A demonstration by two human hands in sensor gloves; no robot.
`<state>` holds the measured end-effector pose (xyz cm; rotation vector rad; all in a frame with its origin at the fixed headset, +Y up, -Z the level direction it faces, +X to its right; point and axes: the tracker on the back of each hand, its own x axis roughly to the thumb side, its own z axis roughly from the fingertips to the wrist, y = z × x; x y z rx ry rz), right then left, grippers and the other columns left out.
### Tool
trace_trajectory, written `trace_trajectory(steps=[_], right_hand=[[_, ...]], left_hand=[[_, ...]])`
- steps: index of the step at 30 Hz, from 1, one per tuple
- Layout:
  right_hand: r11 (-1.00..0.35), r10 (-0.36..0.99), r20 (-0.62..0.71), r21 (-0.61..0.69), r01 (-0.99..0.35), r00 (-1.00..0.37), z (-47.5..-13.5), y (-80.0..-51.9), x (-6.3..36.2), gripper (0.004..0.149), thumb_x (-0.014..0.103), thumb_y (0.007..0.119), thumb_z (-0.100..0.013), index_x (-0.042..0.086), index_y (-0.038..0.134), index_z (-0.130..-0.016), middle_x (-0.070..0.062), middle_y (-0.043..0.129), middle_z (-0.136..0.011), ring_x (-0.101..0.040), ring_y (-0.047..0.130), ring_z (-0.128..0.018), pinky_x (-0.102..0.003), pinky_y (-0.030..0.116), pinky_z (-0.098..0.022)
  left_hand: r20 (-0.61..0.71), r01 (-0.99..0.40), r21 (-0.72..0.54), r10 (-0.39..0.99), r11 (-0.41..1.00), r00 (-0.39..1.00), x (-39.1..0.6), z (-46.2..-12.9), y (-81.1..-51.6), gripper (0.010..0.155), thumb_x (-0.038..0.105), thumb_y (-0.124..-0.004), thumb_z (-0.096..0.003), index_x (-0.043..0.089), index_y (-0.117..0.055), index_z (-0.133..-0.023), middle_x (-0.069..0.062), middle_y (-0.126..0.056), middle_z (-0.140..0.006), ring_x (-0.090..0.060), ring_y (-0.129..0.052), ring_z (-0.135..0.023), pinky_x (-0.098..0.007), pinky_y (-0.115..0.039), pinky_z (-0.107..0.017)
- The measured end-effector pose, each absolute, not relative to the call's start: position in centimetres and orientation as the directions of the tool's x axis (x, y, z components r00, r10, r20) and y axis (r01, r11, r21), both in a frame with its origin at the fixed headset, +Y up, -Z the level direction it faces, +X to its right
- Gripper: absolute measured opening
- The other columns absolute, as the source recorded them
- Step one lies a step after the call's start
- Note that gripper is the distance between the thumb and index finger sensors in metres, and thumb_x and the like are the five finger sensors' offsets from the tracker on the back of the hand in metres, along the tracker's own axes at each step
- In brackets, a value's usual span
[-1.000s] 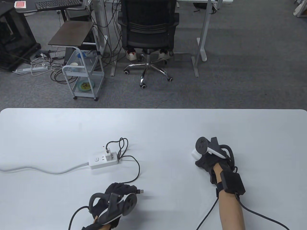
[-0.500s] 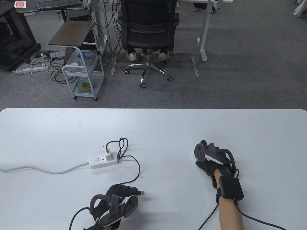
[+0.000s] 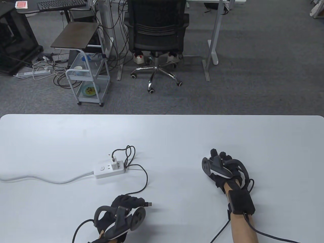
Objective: Unplug the charger and disconnect the battery pack
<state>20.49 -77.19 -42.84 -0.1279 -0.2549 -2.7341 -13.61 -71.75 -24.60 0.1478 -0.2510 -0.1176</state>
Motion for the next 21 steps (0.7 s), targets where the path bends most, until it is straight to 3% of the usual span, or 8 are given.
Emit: trace_trajectory(steps=[4, 8, 15, 21], right_hand=[[-0.921, -0.38, 0.171, 0.028, 0.39, -0.909, -40.4, -75.6, 19.5, 0.093, 0.061, 0.05, -0.04, 0.011, 0.011, -0.107, -0.026, 0.036, -0.11, -0.042, 0.061, -0.089, -0.058, 0.059, -0.064], [-0.923, -0.378, 0.243, -0.018, 0.385, -0.893, -37.6, -74.3, 17.9, 0.092, 0.063, 0.05, -0.04, 0.013, 0.014, -0.109, -0.026, 0.034, -0.112, -0.045, 0.06, -0.091, -0.061, 0.057, -0.065], [-0.977, -0.211, 0.379, -0.052, 0.206, -0.901, -31.8, -73.3, 16.3, 0.088, 0.063, 0.053, -0.042, 0.015, 0.027, -0.111, -0.022, 0.049, -0.111, -0.044, 0.068, -0.088, -0.06, 0.063, -0.062], [-0.999, -0.031, 0.526, -0.006, 0.033, -0.85, -28.8, -74.2, 15.2, 0.07, 0.054, 0.061, -0.047, 0.018, 0.051, -0.107, -0.014, 0.069, -0.104, -0.038, 0.081, -0.08, -0.056, 0.07, -0.058]], left_hand=[[0.237, 0.086, 0.155, -0.122, 0.984, 0.964, -13.7, -24.7, -71.8, 0.041, 0.056, -0.077, -0.0462, 0.045, -0.09, -0.083, 0.02, -0.106, -0.08, -0.003, -0.108, -0.082, -0.025, -0.085, -0.073], [0.237, 0.102, 0.148, -0.136, 0.984, 0.962, -13.6, -24.7, -72.0, 0.041, 0.055, -0.077, -0.0463, 0.044, -0.09, -0.083, 0.02, -0.106, -0.08, -0.003, -0.108, -0.081, -0.025, -0.085, -0.073], [0.234, 0.105, 0.15, -0.138, 0.983, 0.962, -13.3, -24.3, -72.1, 0.041, 0.056, -0.077, -0.0462, 0.044, -0.09, -0.083, 0.021, -0.106, -0.08, -0.003, -0.108, -0.081, -0.025, -0.085, -0.073], [0.259, 0.088, 0.162, -0.128, 0.983, 0.957, -12.5, -24.0, -72.4, 0.041, 0.056, -0.077, -0.0462, 0.045, -0.09, -0.083, 0.021, -0.106, -0.08, -0.003, -0.108, -0.081, -0.025, -0.085, -0.073]])
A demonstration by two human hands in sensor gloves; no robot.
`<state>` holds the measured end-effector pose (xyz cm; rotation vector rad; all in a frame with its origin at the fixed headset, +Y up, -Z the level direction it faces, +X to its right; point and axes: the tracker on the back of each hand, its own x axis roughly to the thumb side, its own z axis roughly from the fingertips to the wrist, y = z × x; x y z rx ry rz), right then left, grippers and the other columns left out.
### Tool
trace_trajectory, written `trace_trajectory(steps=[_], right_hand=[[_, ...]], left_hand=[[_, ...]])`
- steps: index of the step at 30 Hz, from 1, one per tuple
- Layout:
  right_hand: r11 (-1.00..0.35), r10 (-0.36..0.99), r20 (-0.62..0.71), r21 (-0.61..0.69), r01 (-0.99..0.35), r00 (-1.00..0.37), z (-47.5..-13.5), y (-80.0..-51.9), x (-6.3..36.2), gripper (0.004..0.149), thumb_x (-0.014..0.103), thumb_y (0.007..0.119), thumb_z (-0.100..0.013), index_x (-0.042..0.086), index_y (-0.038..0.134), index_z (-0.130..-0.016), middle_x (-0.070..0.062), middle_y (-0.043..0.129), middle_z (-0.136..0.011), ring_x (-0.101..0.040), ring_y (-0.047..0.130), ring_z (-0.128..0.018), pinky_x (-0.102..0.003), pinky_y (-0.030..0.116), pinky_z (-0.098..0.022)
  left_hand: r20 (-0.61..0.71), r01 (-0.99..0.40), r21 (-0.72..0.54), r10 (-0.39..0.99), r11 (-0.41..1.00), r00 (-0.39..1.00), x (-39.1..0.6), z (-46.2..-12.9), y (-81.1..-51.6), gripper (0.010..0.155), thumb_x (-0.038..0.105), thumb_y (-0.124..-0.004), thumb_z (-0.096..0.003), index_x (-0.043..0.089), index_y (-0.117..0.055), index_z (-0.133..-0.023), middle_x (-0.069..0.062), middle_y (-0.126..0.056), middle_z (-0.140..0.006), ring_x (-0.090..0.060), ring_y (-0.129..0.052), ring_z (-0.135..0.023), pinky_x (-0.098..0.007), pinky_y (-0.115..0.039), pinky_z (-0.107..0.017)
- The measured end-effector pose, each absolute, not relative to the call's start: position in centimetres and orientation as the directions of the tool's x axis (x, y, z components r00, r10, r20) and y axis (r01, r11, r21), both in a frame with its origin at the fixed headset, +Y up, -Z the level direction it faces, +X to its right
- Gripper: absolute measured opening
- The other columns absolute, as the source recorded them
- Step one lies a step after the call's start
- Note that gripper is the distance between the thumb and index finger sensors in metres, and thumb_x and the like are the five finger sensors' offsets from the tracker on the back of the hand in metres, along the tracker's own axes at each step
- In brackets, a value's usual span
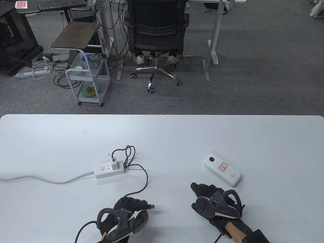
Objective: Unplug the charger and disconnect the battery pack
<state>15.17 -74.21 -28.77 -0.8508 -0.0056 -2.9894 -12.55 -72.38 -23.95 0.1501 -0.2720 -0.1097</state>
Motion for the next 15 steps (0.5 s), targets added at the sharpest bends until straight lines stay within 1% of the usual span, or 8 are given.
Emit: trace_trajectory(steps=[2, 5, 6, 9, 13, 15], right_hand=[[-0.999, -0.038, 0.541, 0.009, 0.051, -0.84, -28.7, -74.5, 14.8, 0.068, 0.054, 0.061, -0.048, 0.019, 0.053, -0.106, -0.013, 0.07, -0.103, -0.037, 0.082, -0.08, -0.056, 0.07, -0.058], [-0.995, -0.093, 0.577, -0.032, 0.092, -0.811, -28.4, -75.1, 14.4, 0.062, 0.05, 0.062, -0.048, 0.021, 0.059, -0.102, -0.01, 0.074, -0.101, -0.035, 0.084, -0.078, -0.055, 0.071, -0.058], [-0.995, -0.086, 0.621, -0.015, 0.098, -0.779, -28.3, -75.3, 14.3, 0.061, 0.05, 0.064, -0.048, 0.022, 0.061, -0.102, -0.009, 0.074, -0.101, -0.034, 0.084, -0.078, -0.055, 0.071, -0.058], [-0.998, -0.038, 0.657, 0.005, 0.055, -0.753, -27.9, -75.4, 14.2, 0.056, 0.048, 0.065, -0.049, 0.023, 0.065, -0.099, -0.008, 0.077, -0.098, -0.033, 0.085, -0.076, -0.054, 0.072, -0.058], [-0.999, -0.03, 0.709, -0.036, 0.006, -0.704, -27.2, -74.8, 14.0, 0.051, 0.047, 0.064, -0.048, 0.025, 0.072, -0.094, -0.006, 0.082, -0.094, -0.031, 0.088, -0.072, -0.053, 0.074, -0.056], [-1.0, -0.018, 0.733, -0.018, 0.007, -0.68, -26.8, -74.6, 13.7, 0.049, 0.047, 0.064, -0.049, 0.026, 0.074, -0.092, -0.005, 0.084, -0.092, -0.03, 0.09, -0.071, -0.052, 0.074, -0.056]], left_hand=[[0.261, 0.088, 0.168, -0.131, 0.982, 0.956, -12.4, -23.9, -72.5, 0.041, 0.056, -0.077, -0.0461, 0.045, -0.09, -0.083, 0.021, -0.106, -0.08, -0.003, -0.108, -0.081, -0.025, -0.085, -0.073], [0.257, 0.127, 0.166, -0.168, 0.978, 0.952, -12.1, -23.8, -72.7, 0.041, 0.056, -0.077, -0.046, 0.045, -0.09, -0.083, 0.021, -0.106, -0.08, -0.003, -0.108, -0.081, -0.025, -0.085, -0.073], [0.257, 0.138, 0.169, -0.179, 0.976, 0.95, -12.1, -23.8, -72.8, 0.041, 0.056, -0.077, -0.0459, 0.045, -0.09, -0.083, 0.021, -0.106, -0.08, -0.003, -0.108, -0.081, -0.025, -0.085, -0.073], [0.257, 0.143, 0.162, -0.182, 0.976, 0.949, -12.1, -23.8, -73.0, 0.041, 0.056, -0.077, -0.046, 0.045, -0.09, -0.083, 0.021, -0.106, -0.08, -0.003, -0.108, -0.081, -0.025, -0.085, -0.073], [0.255, 0.154, 0.16, -0.191, 0.975, 0.948, -12.0, -23.8, -73.0, 0.041, 0.056, -0.077, -0.046, 0.045, -0.09, -0.083, 0.021, -0.106, -0.08, -0.003, -0.108, -0.081, -0.025, -0.085, -0.073], [0.253, 0.155, 0.167, -0.194, 0.974, 0.948, -12.1, -23.8, -73.0, 0.041, 0.056, -0.077, -0.046, 0.045, -0.09, -0.083, 0.021, -0.106, -0.08, -0.003, -0.108, -0.081, -0.025, -0.085, -0.073]])
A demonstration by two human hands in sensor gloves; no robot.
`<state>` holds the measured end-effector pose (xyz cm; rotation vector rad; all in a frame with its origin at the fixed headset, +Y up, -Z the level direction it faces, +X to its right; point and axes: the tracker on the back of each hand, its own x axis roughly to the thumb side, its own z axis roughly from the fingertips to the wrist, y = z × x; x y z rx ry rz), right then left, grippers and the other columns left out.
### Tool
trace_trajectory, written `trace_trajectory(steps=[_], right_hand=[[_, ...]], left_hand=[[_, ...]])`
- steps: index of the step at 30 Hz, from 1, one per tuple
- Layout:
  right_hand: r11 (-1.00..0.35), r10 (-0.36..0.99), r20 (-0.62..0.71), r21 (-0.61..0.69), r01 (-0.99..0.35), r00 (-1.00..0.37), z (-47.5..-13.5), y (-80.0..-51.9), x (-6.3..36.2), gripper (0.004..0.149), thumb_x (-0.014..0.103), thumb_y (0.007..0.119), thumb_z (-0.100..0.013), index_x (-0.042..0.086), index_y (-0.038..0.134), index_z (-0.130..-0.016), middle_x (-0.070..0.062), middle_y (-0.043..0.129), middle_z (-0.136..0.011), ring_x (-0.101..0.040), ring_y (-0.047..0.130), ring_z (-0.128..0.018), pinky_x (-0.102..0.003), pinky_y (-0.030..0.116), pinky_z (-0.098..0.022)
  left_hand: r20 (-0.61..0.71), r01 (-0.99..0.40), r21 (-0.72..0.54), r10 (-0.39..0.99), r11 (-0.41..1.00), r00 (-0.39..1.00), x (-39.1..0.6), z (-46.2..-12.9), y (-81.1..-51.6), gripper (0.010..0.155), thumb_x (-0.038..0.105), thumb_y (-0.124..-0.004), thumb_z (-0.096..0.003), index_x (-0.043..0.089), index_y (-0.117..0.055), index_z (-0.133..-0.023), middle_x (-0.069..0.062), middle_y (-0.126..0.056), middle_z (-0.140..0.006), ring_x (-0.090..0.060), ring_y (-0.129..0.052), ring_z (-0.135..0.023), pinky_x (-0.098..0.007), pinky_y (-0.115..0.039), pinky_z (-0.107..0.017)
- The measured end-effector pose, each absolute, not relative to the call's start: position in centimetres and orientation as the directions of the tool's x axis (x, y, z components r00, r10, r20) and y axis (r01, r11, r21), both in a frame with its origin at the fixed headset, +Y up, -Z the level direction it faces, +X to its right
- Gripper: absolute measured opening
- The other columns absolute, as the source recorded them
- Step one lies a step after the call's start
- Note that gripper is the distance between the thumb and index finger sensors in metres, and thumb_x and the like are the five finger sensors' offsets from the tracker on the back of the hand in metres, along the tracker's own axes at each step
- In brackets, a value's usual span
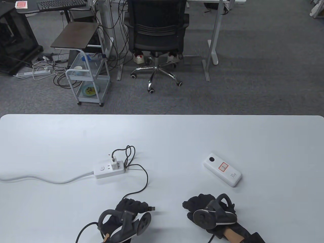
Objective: Unplug the charger and disconnect the battery pack
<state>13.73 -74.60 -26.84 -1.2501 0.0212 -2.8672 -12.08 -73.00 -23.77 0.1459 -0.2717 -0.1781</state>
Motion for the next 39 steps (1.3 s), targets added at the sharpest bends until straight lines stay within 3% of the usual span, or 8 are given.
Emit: trace_trajectory(steps=[17, 25, 32, 39], right_hand=[[-0.997, -0.06, 0.755, -0.017, 0.072, -0.653, -26.4, -74.9, 13.1, 0.046, 0.046, 0.064, -0.049, 0.026, 0.079, -0.088, -0.004, 0.089, -0.088, -0.03, 0.092, -0.068, -0.052, 0.076, -0.054], [-0.998, -0.056, 0.752, -0.054, 0.023, -0.656, -25.8, -73.0, 13.3, 0.046, 0.046, 0.064, -0.049, 0.026, 0.08, -0.088, -0.004, 0.089, -0.088, -0.029, 0.093, -0.068, -0.052, 0.075, -0.055], [-0.999, -0.039, 0.76, -0.041, 0.013, -0.648, -25.7, -72.6, 13.7, 0.047, 0.046, 0.064, -0.049, 0.026, 0.079, -0.088, -0.005, 0.088, -0.09, -0.031, 0.092, -0.07, -0.054, 0.074, -0.056], [-0.998, -0.027, 0.759, -0.056, -0.023, -0.651, -25.7, -71.8, 14.5, 0.047, 0.046, 0.064, -0.049, 0.026, 0.08, -0.088, -0.005, 0.088, -0.09, -0.031, 0.091, -0.071, -0.054, 0.074, -0.056]], left_hand=[[0.265, 0.135, 0.17, -0.177, 0.976, 0.948, -12.0, -23.7, -73.1, 0.041, 0.057, -0.077, -0.0461, 0.045, -0.089, -0.084, 0.021, -0.105, -0.081, -0.003, -0.107, -0.082, -0.025, -0.085, -0.073], [0.277, 0.046, 0.197, -0.1, 0.979, 0.956, -11.2, -24.0, -72.1, 0.041, 0.057, -0.077, -0.0463, 0.045, -0.09, -0.083, 0.021, -0.106, -0.081, -0.003, -0.107, -0.082, -0.026, -0.085, -0.074], [0.261, 0.067, 0.248, -0.133, 0.967, 0.956, -8.5, -25.8, -70.4, 0.042, 0.057, -0.075, -0.0474, 0.044, -0.089, -0.085, 0.02, -0.105, -0.082, -0.005, -0.107, -0.083, -0.027, -0.084, -0.074], [0.232, 0.108, 0.243, -0.165, 0.964, 0.959, -5.9, -30.2, -66.3, 0.042, 0.057, -0.075, -0.0477, 0.044, -0.089, -0.085, 0.02, -0.104, -0.083, -0.005, -0.106, -0.085, -0.027, -0.083, -0.075]])
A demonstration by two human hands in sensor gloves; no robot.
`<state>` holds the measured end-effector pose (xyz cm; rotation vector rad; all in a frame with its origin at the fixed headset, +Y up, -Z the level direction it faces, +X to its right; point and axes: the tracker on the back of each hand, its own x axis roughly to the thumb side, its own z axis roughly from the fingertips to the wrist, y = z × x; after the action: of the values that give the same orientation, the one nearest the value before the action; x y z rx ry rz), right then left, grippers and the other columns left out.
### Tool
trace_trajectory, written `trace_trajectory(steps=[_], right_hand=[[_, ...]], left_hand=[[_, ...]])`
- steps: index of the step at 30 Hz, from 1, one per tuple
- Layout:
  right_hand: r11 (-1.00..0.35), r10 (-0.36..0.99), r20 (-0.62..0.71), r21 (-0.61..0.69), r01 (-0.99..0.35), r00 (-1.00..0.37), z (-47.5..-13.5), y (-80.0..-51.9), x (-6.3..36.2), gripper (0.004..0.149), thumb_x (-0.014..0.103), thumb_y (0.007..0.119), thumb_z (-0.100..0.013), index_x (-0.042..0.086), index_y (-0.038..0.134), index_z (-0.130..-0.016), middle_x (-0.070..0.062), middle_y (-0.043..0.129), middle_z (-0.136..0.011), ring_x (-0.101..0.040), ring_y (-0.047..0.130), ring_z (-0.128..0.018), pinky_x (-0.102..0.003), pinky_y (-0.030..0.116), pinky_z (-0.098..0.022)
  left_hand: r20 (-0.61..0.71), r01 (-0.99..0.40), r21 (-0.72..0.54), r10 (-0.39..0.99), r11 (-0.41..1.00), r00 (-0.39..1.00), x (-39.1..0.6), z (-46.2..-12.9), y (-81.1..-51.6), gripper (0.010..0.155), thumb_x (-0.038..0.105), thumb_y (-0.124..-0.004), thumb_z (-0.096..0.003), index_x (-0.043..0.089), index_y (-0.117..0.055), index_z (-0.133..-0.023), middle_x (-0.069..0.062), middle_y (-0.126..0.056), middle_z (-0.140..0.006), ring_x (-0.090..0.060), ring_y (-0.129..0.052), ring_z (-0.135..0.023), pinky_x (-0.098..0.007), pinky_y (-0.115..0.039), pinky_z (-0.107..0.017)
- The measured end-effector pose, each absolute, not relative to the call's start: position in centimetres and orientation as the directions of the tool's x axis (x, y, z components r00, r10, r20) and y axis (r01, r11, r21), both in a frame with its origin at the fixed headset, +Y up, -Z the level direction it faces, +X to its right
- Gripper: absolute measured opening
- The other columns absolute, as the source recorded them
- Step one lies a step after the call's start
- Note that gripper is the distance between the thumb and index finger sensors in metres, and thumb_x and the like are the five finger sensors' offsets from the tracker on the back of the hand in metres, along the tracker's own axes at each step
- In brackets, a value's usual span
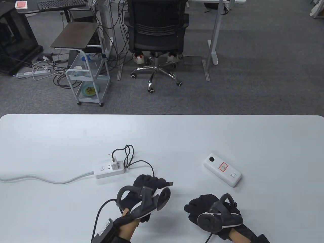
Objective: Unplug the charger and disconnect the battery pack
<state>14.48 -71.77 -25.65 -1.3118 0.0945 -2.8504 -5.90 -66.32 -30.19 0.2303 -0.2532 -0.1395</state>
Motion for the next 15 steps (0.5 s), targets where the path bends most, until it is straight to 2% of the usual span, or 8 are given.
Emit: trace_trajectory(steps=[3, 7, 12, 15], right_hand=[[-0.998, -0.042, 0.766, -0.066, -0.013, -0.642, -25.5, -71.6, 14.5, 0.047, 0.046, 0.064, -0.049, 0.026, 0.079, -0.089, -0.005, 0.089, -0.09, -0.031, 0.092, -0.071, -0.054, 0.074, -0.056], [-0.996, -0.061, 0.786, -0.084, -0.009, -0.616, -25.1, -71.3, 14.2, 0.047, 0.046, 0.064, -0.049, 0.026, 0.08, -0.088, -0.004, 0.089, -0.09, -0.031, 0.092, -0.07, -0.054, 0.074, -0.056], [-0.993, -0.103, 0.786, -0.12, 0.013, -0.61, -24.6, -71.1, 13.9, 0.047, 0.046, 0.064, -0.049, 0.027, 0.079, -0.088, -0.004, 0.089, -0.089, -0.03, 0.092, -0.07, -0.054, 0.074, -0.056], [-0.994, -0.079, 0.794, -0.111, -0.016, -0.603, -24.7, -70.9, 14.0, 0.047, 0.046, 0.064, -0.049, 0.026, 0.08, -0.088, -0.004, 0.089, -0.089, -0.03, 0.092, -0.07, -0.054, 0.074, -0.056]], left_hand=[[0.208, 0.088, 0.218, -0.134, 0.972, 0.969, -4.5, -32.8, -65.4, 0.042, 0.057, -0.076, -0.0477, 0.044, -0.089, -0.085, 0.019, -0.104, -0.083, -0.006, -0.105, -0.085, -0.027, -0.082, -0.075], [0.183, 0.134, 0.212, -0.174, 0.968, 0.967, -2.1, -36.2, -65.1, 0.042, 0.057, -0.075, -0.0479, 0.044, -0.088, -0.085, 0.019, -0.104, -0.084, -0.005, -0.105, -0.085, -0.027, -0.082, -0.076], [0.143, 0.153, 0.122, -0.17, 0.981, 0.975, 0.6, -40.7, -66.8, 0.041, 0.057, -0.075, -0.0475, 0.045, -0.088, -0.085, 0.02, -0.103, -0.083, -0.005, -0.105, -0.086, -0.027, -0.082, -0.076], [0.148, 0.149, 0.12, -0.166, 0.982, 0.975, 2.1, -42.8, -67.6, 0.042, 0.058, -0.075, -0.0473, 0.045, -0.088, -0.085, 0.02, -0.104, -0.083, -0.005, -0.105, -0.086, -0.027, -0.082, -0.076]])
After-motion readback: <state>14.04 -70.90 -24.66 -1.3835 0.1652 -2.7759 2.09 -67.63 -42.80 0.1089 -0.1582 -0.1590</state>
